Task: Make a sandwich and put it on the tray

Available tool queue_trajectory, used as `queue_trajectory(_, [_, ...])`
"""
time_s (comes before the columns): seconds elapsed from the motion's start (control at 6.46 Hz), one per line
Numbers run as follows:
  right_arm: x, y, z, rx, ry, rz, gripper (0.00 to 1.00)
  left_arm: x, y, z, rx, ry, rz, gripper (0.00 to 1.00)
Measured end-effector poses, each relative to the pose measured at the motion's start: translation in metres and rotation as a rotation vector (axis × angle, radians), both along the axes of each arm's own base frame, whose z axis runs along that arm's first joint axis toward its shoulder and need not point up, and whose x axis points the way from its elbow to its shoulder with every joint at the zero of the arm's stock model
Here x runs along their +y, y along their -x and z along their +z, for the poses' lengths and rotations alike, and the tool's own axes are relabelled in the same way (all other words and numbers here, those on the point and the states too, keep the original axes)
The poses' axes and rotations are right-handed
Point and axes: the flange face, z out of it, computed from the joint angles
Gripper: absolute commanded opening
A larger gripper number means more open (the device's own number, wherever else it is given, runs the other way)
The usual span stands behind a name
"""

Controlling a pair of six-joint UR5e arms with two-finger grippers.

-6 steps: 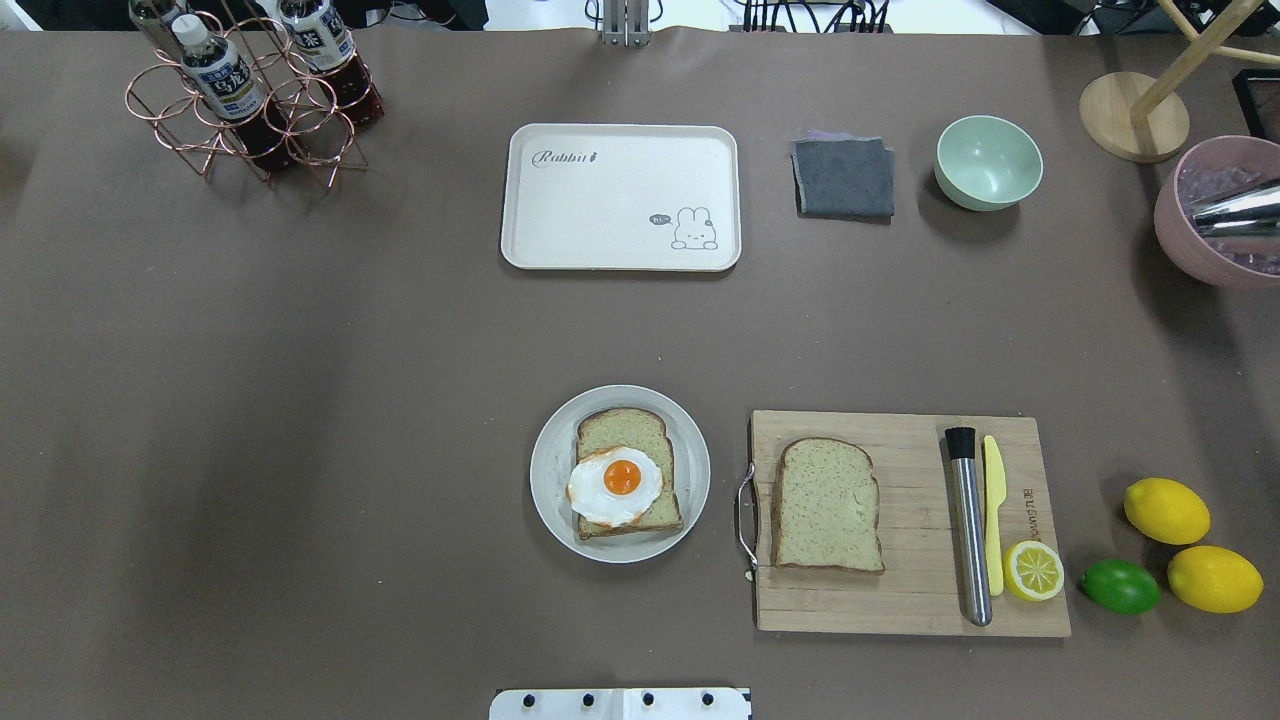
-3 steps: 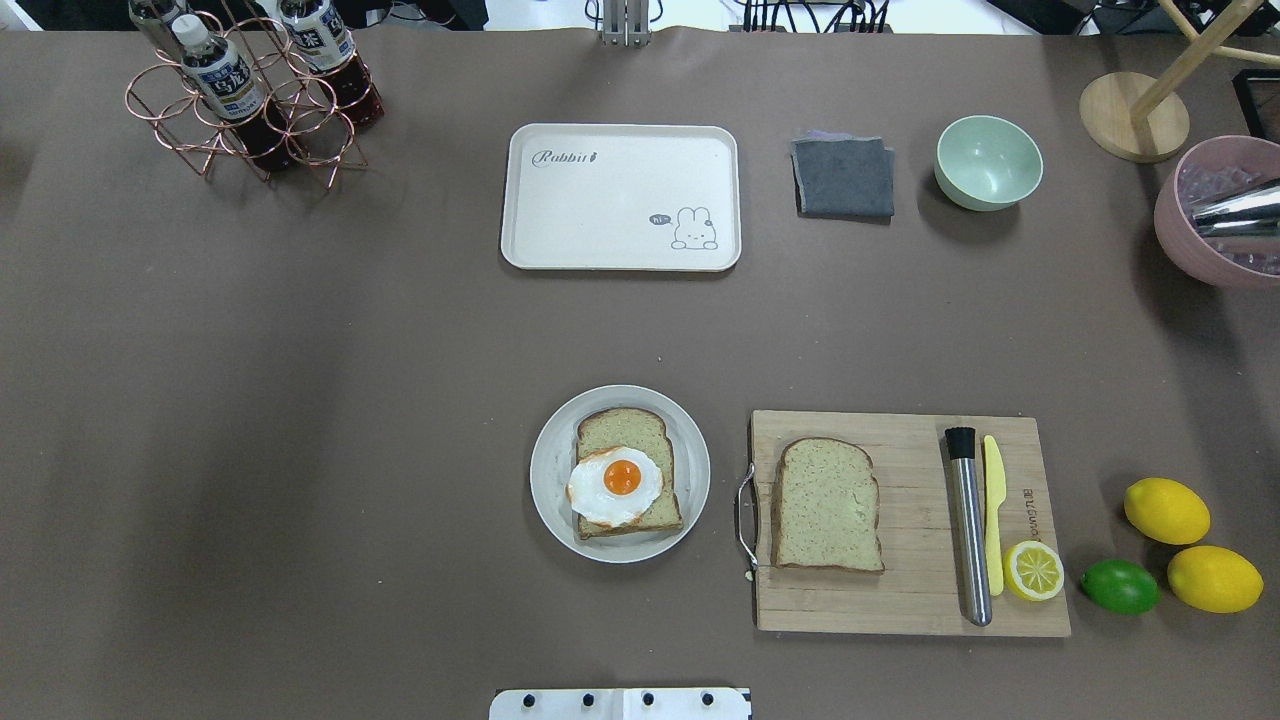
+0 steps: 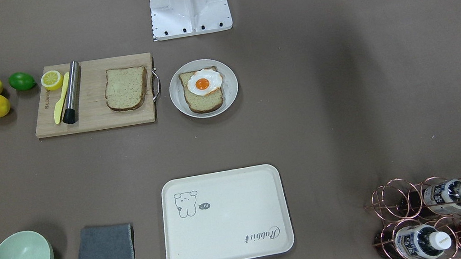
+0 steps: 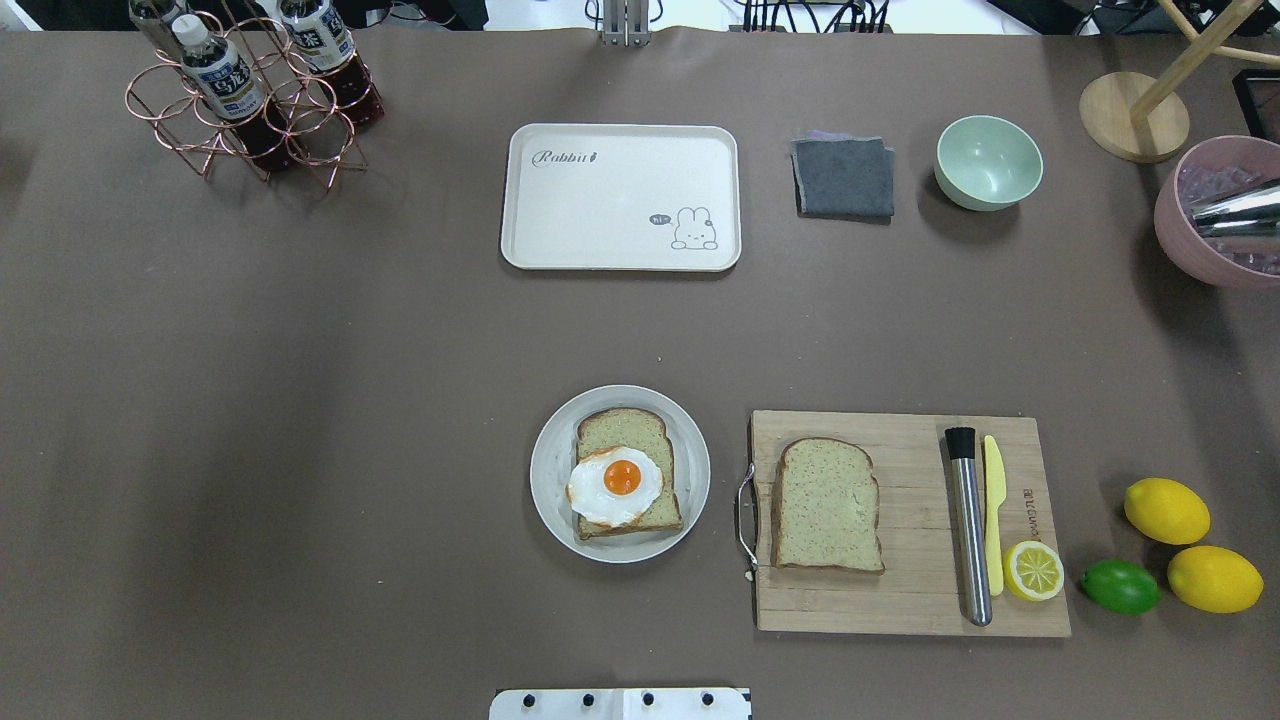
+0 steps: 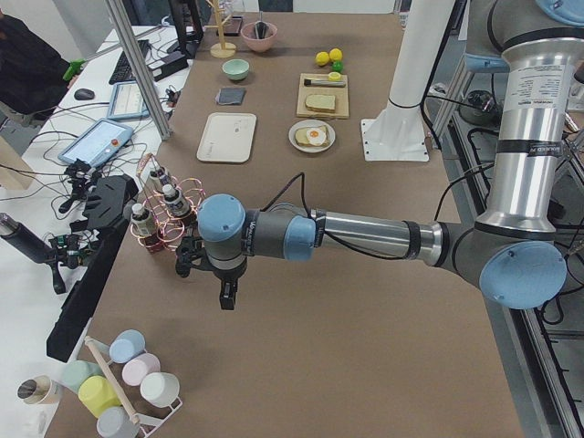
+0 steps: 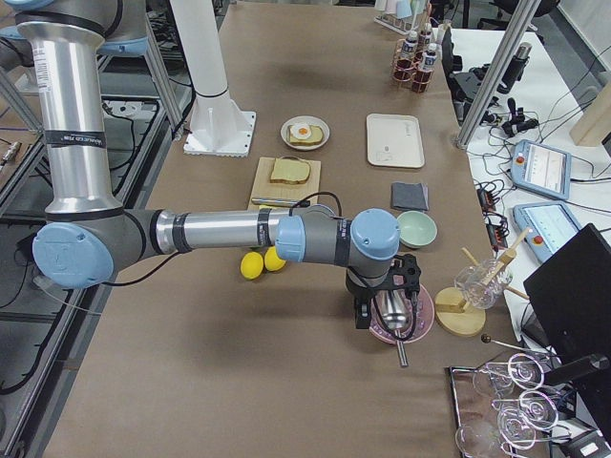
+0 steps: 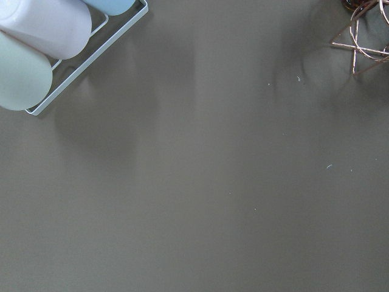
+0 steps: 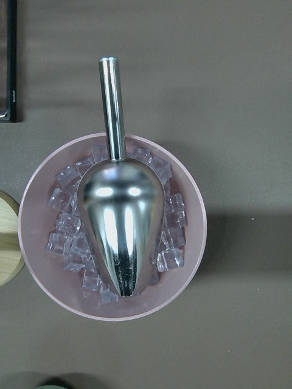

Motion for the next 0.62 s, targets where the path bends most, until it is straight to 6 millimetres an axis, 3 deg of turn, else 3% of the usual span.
queue_trajectory(0.62, [-0.001, 0.0003, -0.0005, 0.0, 0.002, 0.002, 1.0, -0.0017, -0.0015, -0.0012, -0.002, -0.032, 0.003, 0.98])
